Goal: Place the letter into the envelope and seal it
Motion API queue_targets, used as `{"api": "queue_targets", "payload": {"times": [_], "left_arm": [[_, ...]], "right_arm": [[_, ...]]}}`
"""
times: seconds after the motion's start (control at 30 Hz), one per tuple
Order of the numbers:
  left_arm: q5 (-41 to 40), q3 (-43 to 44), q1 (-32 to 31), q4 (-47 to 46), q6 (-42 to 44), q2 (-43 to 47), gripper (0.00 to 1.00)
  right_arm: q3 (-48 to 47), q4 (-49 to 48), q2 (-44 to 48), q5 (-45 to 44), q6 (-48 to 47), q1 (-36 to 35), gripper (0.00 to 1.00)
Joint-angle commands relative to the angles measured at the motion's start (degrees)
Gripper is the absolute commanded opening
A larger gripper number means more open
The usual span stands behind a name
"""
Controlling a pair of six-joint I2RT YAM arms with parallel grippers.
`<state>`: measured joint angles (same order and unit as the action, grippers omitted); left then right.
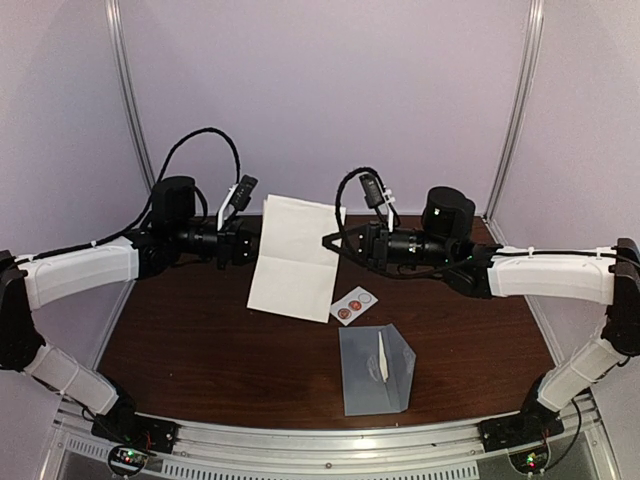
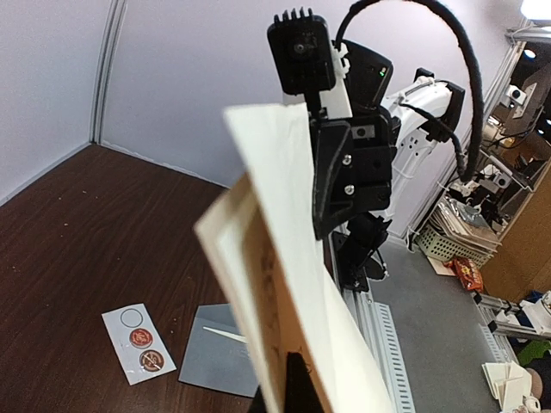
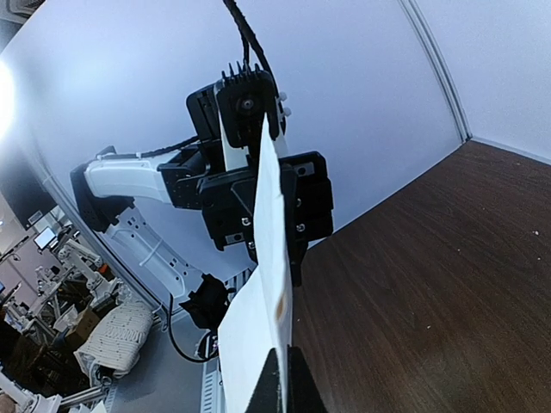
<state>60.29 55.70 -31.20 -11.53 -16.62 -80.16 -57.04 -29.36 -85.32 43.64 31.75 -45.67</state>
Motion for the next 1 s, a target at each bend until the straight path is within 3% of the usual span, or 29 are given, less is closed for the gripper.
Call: {"api": "queue_targets", "payload": {"times": [0.0,0.07,0.2,0.37,0.5,0.73,0.97], "left_arm": [[0.0,1.6,-0.2,-0.6,0.1,0.2,0.07],[-1.1,1.7,0.2,-0.1,0.6,1.3,0.15],[-4.3,0.3,2.6,-1.8,0.1,5.1,0.44],[-7.2,-2.1,4.1,-4.7,-1.0,8.5,0.68],[-5.5,-1.7,4.0,-4.5,-1.5,6.5,0.75],[-5.7,-1.2,2.5,-3.9,-2.1,3.3,0.86],[-4.5,0.2,0.0,-1.3,-0.5,1.0,0.89]], "right_arm": [[-1.5,2.1,0.6,-3.2,-1.6,-0.2,0.0],[-1.5,5.3,1.6,-6.3,-3.3,-0.1,0.0],[-1.9,13.7,4.0,-15.2,-7.3,0.2,0.0],[-2.4,20.9,6.7,-23.6,-11.1,0.5,0.0],[-2.6,20.8,7.4,-20.1,-11.1,0.4,0.0],[-2.7,12.2,7.1,-5.6,-7.7,-0.4,0.0],[-3.8,10.6,6.7,-1.3,-7.0,-0.9,0.0]]}}
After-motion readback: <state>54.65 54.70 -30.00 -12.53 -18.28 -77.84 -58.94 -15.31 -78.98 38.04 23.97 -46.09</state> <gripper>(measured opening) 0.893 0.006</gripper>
